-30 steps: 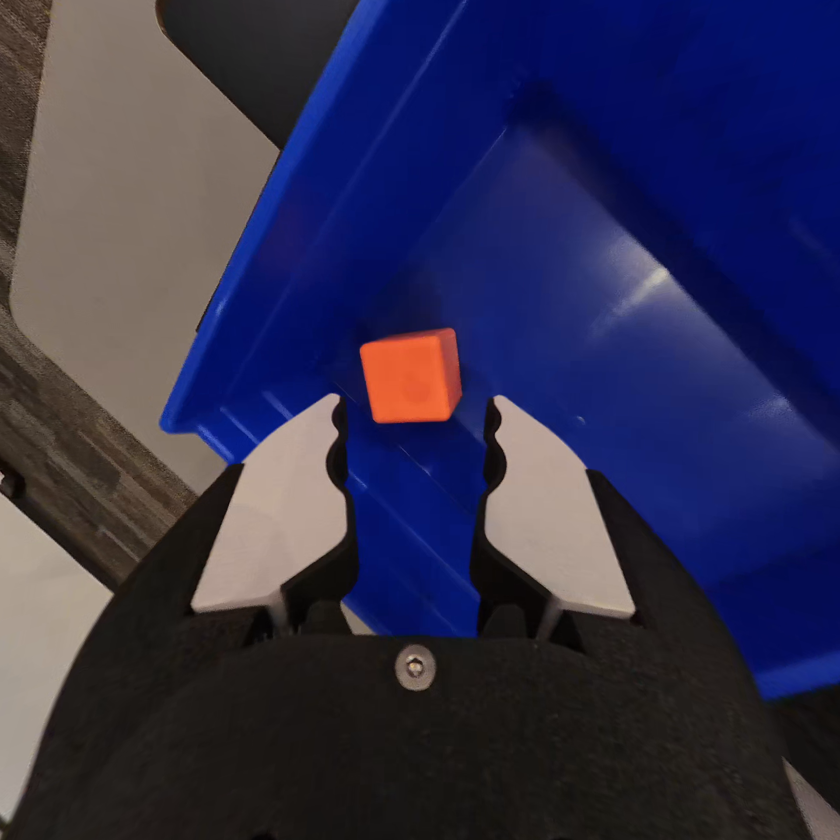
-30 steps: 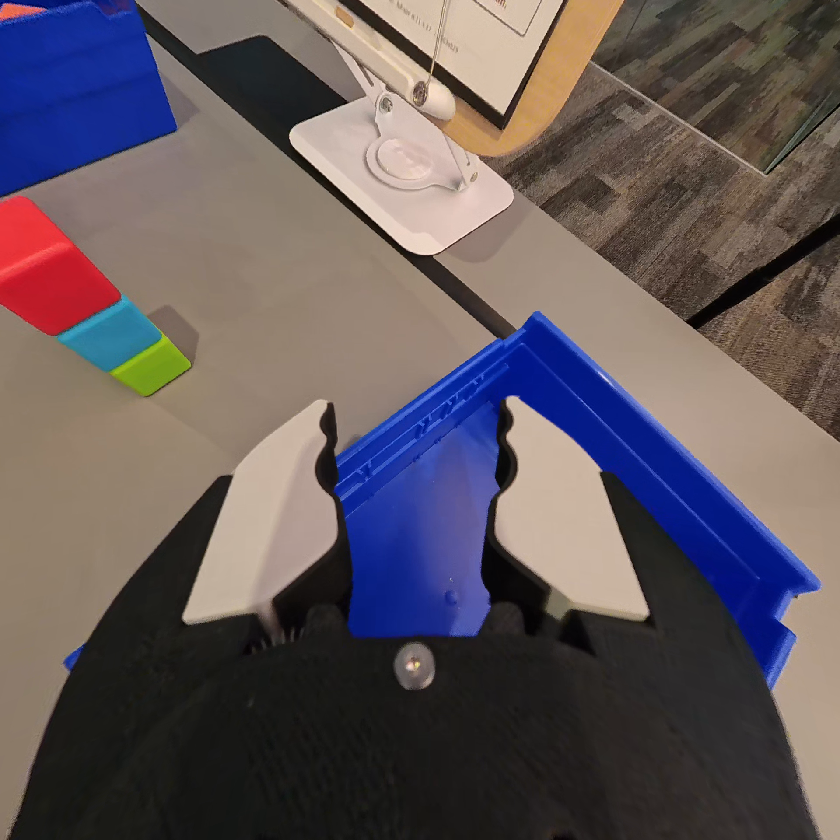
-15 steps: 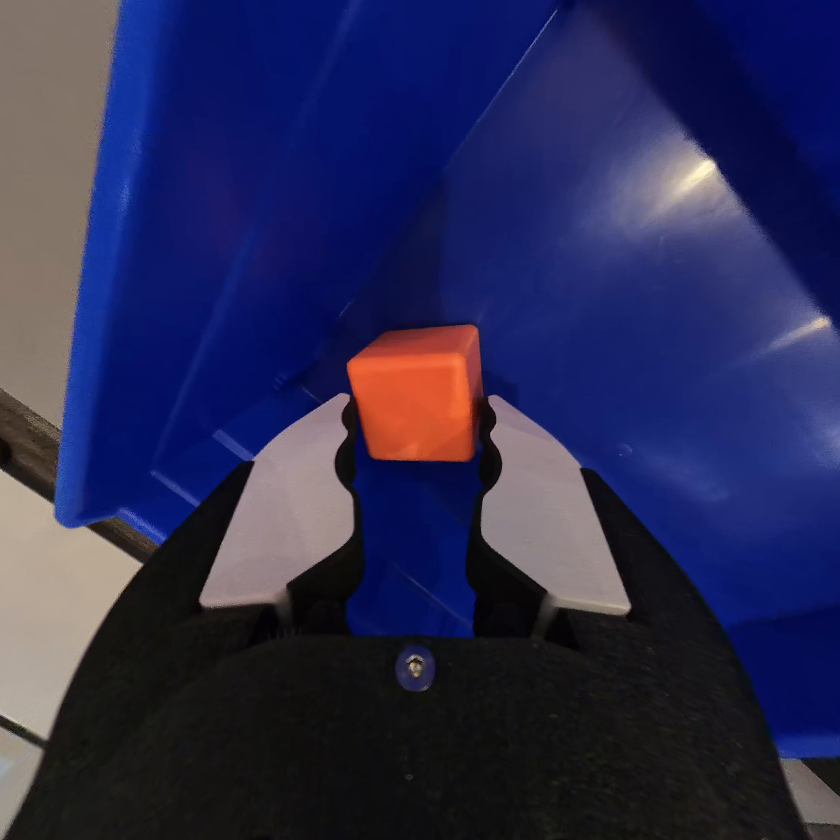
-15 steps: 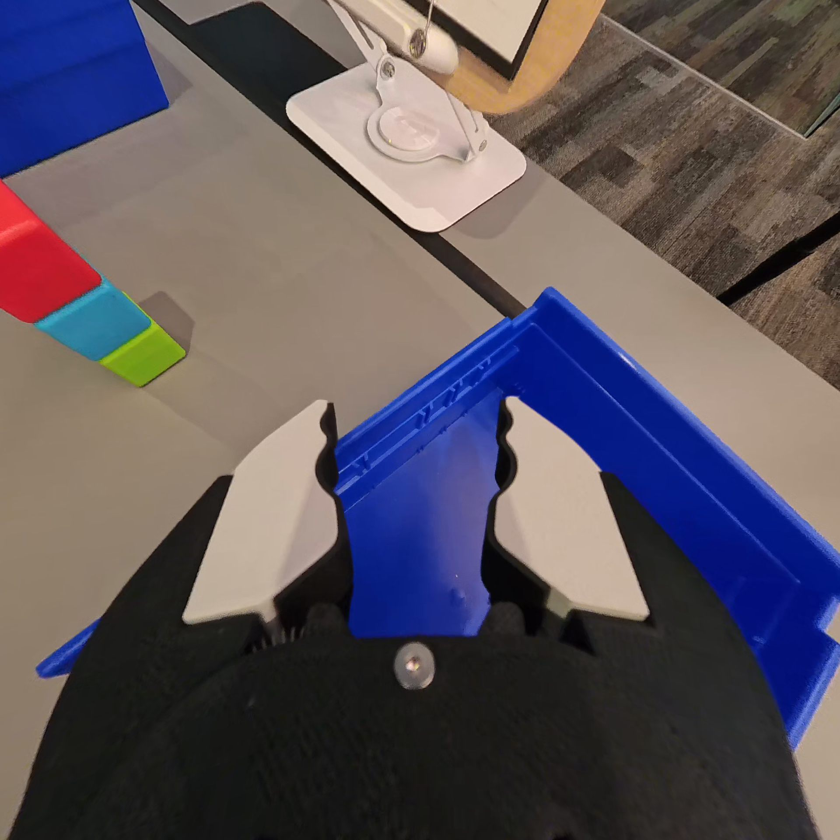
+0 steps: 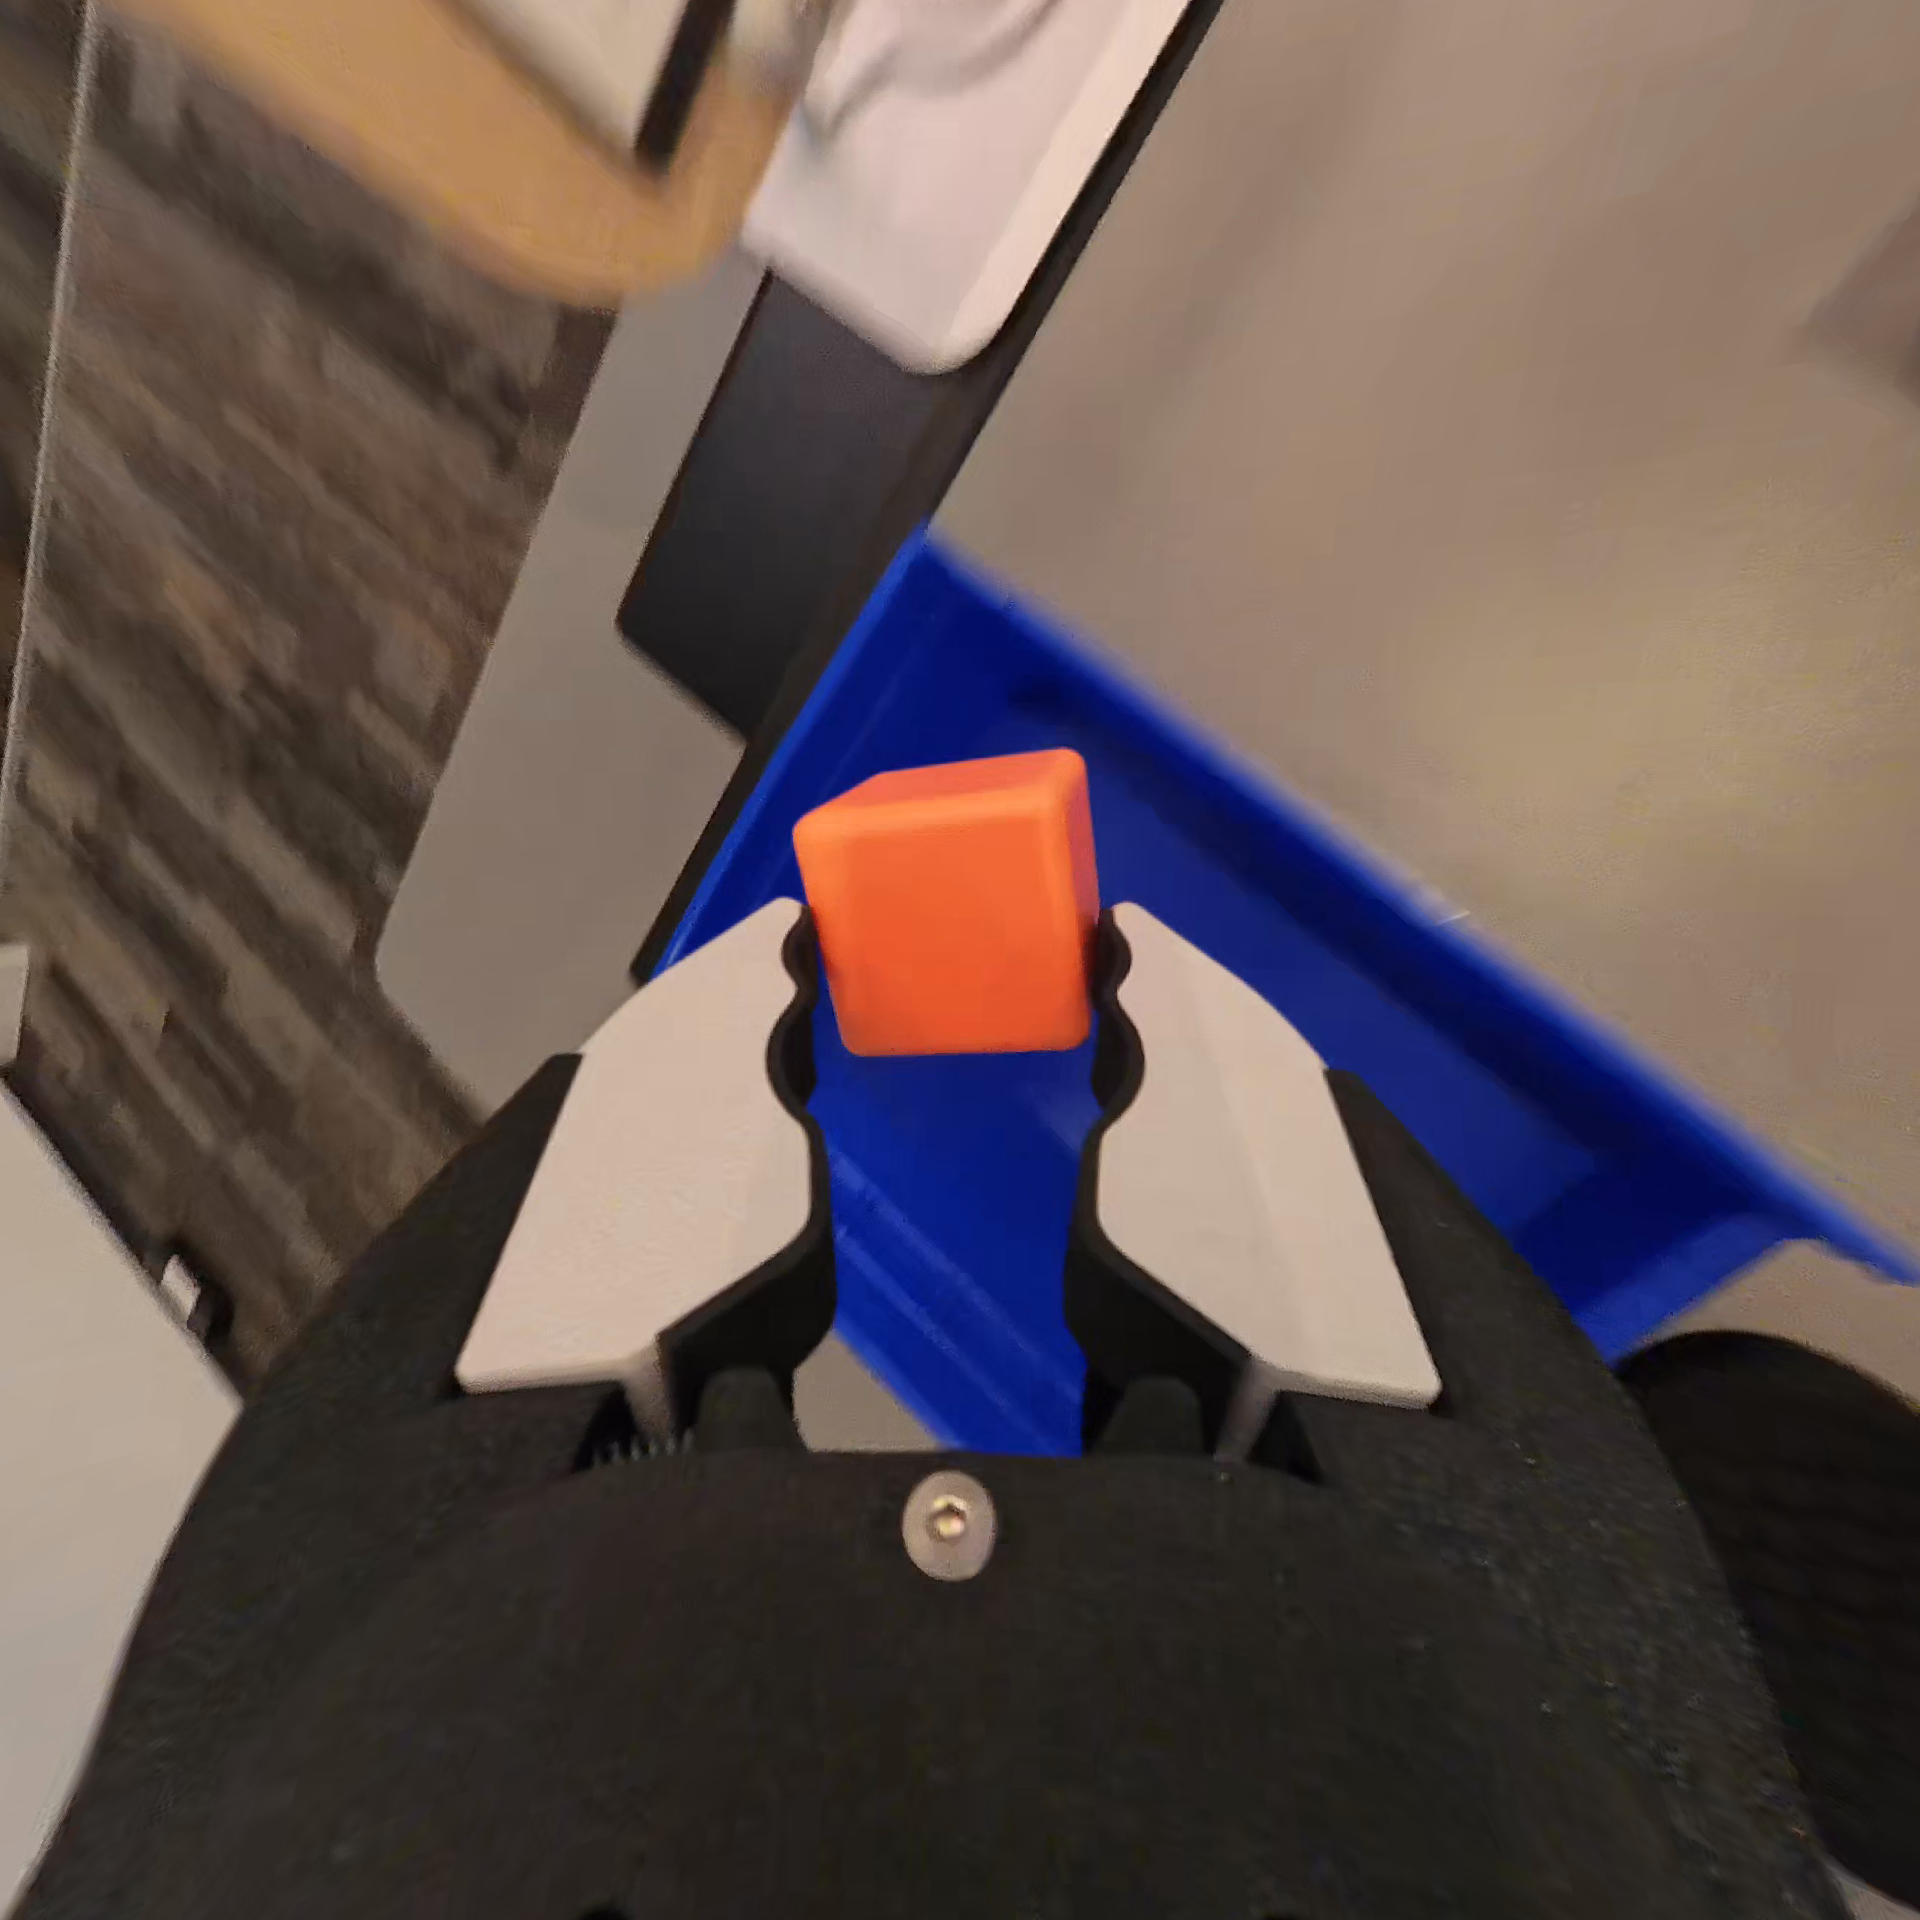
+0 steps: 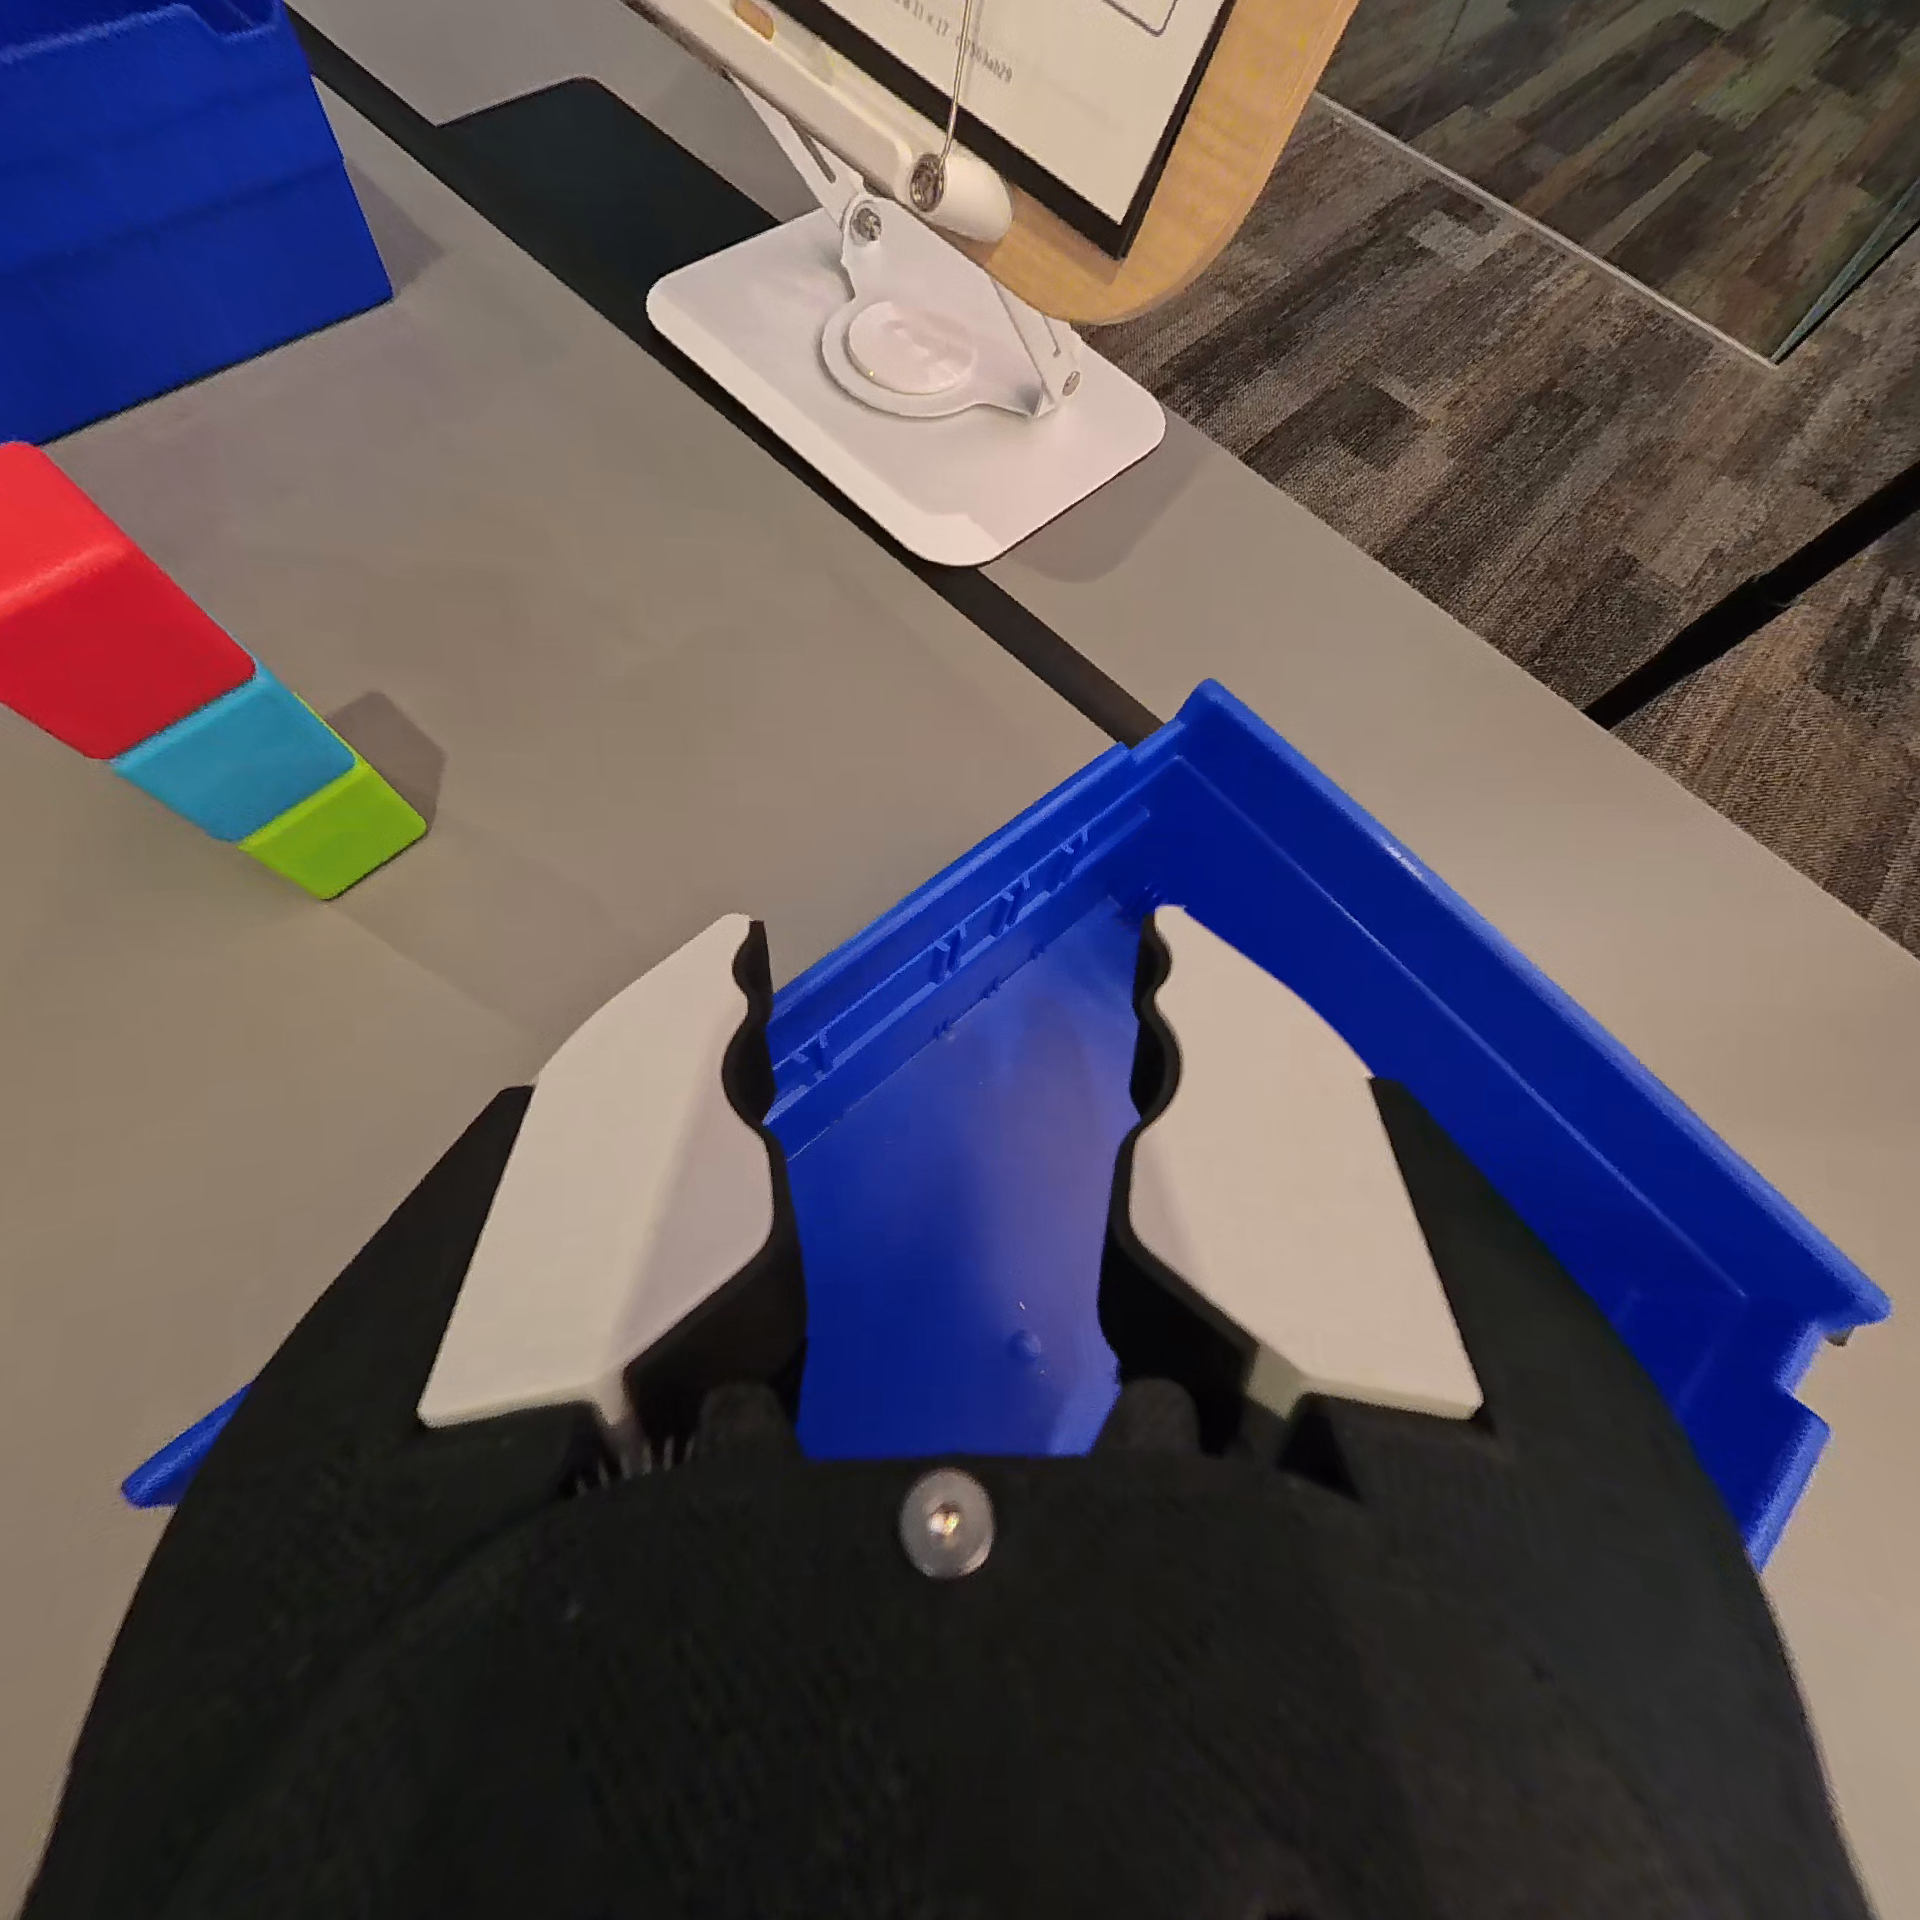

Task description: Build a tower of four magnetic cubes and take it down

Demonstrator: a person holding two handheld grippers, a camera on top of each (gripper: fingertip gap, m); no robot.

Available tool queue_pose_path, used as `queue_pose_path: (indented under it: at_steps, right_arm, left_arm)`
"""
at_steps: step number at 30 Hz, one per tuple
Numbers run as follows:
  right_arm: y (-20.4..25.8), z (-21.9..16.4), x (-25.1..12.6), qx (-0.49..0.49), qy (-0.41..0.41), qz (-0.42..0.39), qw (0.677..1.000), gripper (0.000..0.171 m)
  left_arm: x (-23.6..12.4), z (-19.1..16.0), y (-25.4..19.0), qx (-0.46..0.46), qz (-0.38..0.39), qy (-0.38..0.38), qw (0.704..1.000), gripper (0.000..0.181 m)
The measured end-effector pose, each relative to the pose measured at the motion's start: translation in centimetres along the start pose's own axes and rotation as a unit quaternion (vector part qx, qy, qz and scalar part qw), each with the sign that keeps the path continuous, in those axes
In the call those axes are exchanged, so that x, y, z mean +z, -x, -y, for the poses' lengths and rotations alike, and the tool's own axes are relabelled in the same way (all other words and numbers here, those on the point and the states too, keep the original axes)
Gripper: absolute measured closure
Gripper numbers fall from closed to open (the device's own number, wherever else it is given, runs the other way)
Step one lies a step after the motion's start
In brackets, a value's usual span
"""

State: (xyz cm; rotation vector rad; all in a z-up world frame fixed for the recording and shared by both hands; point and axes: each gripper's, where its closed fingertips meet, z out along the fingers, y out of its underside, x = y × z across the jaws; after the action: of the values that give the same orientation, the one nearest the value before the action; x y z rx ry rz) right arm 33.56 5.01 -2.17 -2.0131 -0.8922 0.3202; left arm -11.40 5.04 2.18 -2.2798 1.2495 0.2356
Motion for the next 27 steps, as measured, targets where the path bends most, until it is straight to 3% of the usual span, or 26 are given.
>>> queue_pose_path:
  at_steps: [5,9,15,27]
  right_arm:
    - [0.4,0.5,-0.3,-0.01,-0.004,-0.001,1.0,0.103]
    - [0.8,0.6,-0.4,-0.013,-0.003,0.002,1.0,0.102]
    - [0.8,0.9,-0.9,-0.016,-0.01,0.0,1.0,0.102]
    - [0.9,1.1,-1.5,-0.018,-0.019,0.015,1.0,0.102]
  left_arm:
    - [-4.6,9.6,-9.6,0.096,-0.082,-0.122,0.984,0.131]
    - [-5.1,14.2,-16.2,0.2,-0.115,-0.162,0.959,0.131]
    - [-1.7,15.8,-20.2,0.277,-0.135,-0.108,0.945,0.131]
    - [1.0,15.9,-22.3,0.297,-0.169,-0.065,0.937,0.131]
